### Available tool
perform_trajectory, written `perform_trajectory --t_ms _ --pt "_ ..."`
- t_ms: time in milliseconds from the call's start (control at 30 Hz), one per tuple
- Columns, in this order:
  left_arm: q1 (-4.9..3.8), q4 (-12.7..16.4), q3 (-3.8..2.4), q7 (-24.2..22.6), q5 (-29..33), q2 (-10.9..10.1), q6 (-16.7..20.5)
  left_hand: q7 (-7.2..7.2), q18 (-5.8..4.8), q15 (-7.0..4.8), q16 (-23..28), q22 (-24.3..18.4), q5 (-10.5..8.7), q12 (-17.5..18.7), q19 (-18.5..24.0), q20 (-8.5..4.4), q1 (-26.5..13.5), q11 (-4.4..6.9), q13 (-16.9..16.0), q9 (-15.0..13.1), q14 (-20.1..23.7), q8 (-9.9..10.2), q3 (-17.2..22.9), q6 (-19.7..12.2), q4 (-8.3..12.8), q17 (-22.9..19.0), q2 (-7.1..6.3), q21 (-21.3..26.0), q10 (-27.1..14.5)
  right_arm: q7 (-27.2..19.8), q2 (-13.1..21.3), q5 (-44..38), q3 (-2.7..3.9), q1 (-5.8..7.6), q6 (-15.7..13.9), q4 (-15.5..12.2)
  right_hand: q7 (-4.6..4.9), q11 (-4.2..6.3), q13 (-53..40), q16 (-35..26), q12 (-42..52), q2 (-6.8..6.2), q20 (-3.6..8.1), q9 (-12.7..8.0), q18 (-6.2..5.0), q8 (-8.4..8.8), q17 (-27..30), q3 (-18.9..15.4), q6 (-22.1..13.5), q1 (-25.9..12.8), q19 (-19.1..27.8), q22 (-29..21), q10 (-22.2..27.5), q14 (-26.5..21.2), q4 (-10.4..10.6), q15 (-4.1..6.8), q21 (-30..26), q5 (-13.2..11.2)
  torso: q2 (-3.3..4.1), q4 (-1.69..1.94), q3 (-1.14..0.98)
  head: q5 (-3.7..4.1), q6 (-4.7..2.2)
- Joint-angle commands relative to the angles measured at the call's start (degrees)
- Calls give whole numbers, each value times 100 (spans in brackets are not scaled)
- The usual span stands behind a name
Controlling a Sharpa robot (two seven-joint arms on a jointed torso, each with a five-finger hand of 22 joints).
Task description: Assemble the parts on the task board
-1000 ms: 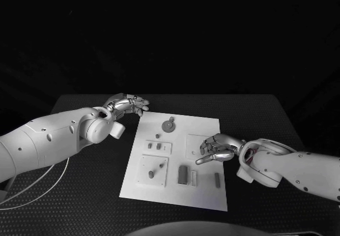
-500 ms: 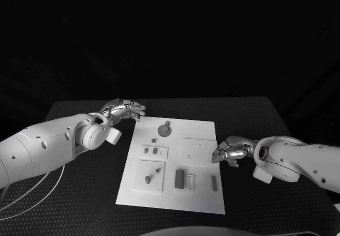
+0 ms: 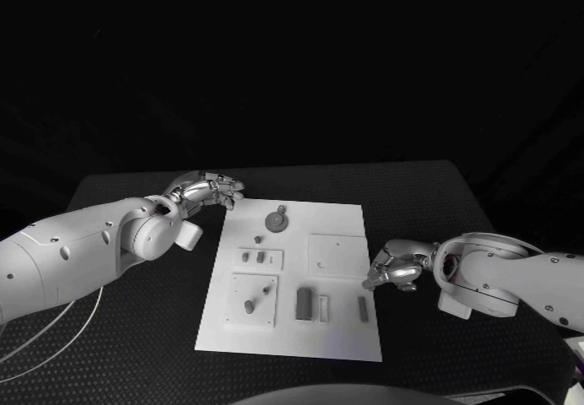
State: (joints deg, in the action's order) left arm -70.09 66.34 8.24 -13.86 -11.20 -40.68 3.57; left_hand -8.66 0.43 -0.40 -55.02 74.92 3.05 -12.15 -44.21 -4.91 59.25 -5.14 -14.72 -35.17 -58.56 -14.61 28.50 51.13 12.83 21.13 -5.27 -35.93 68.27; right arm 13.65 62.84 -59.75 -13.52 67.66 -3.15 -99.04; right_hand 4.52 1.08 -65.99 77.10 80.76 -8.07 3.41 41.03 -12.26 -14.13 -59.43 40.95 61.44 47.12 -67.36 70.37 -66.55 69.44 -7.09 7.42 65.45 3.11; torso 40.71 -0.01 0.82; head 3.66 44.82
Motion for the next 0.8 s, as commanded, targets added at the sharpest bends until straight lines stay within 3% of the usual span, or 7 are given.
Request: perform_trajectory --t_ms 33,167,367,667,800 --pt "-1 37 1 -50 -5 -4 -17 -45 -25 9 35 29 -7 -27 17 -105 -36 -4 7 -8 35 31 -1 -3 -13 8 -8 28 -36 486 -36 -370 -7 -5 264 -71 60 7 12 -33 -21 16 -3 -71 -274 111 21 119 -175 -102 -35 -14 -82 -6 43 -29 28 -30 6 8 15 32 26" --pt "-2 54 3 -46 -9 -18 -11 -44 -25 9 35 30 -7 -27 17 -104 -35 -3 7 -9 35 30 -1 -2 -12 9 -11 29 -36 671 -61 -635 -8 -6 132 -128 98 -33 41 -69 -66 18 -11 -124 -274 159 36 173 -222 -152 -20 -16 -61 -25 44 -76 32 -31 8 6 18 48 53" --pt "-2 79 4 -47 -10 -31 3 -43 -25 9 35 31 -7 -29 18 -104 -34 -3 6 -10 34 29 -1 1 -12 10 -13 30 -34 1400 -177 -604 -17 -6 138 -134 61 0 -148 -70 -34 -14 -36 -157 -274 101 -65 324 -62 -293 -40 -32 -245 64 88 -59 54 -32 6 25 16 85 80" --pt "-2 92 4 -54 -11 -39 1 -42 -25 9 35 33 -7 -31 18 -104 -34 -2 6 -12 34 28 -2 3 -12 12 -17 31 -34 1681 -328 -568 -46 -80 212 -173 56 5 -287 -89 -21 -367 -50 -185 -274 96 -138 406 -42 -482 -63 -53 -334 109 165 -55 75 -32 7 17 14 72 112" --pt "-2 97 4 -52 -13 -50 3 -41 -25 9 35 34 -7 -31 18 -103 -34 -2 6 -12 34 27 -3 4 -13 12 -19 32 -34 1727 -416 -631 -59 -140 243 -148 56 5 -306 -95 -29 -430 -52 -187 -274 92 -157 409 -38 -529 -68 -59 -334 116 209 -57 81 -32 8 18 12 71 125"
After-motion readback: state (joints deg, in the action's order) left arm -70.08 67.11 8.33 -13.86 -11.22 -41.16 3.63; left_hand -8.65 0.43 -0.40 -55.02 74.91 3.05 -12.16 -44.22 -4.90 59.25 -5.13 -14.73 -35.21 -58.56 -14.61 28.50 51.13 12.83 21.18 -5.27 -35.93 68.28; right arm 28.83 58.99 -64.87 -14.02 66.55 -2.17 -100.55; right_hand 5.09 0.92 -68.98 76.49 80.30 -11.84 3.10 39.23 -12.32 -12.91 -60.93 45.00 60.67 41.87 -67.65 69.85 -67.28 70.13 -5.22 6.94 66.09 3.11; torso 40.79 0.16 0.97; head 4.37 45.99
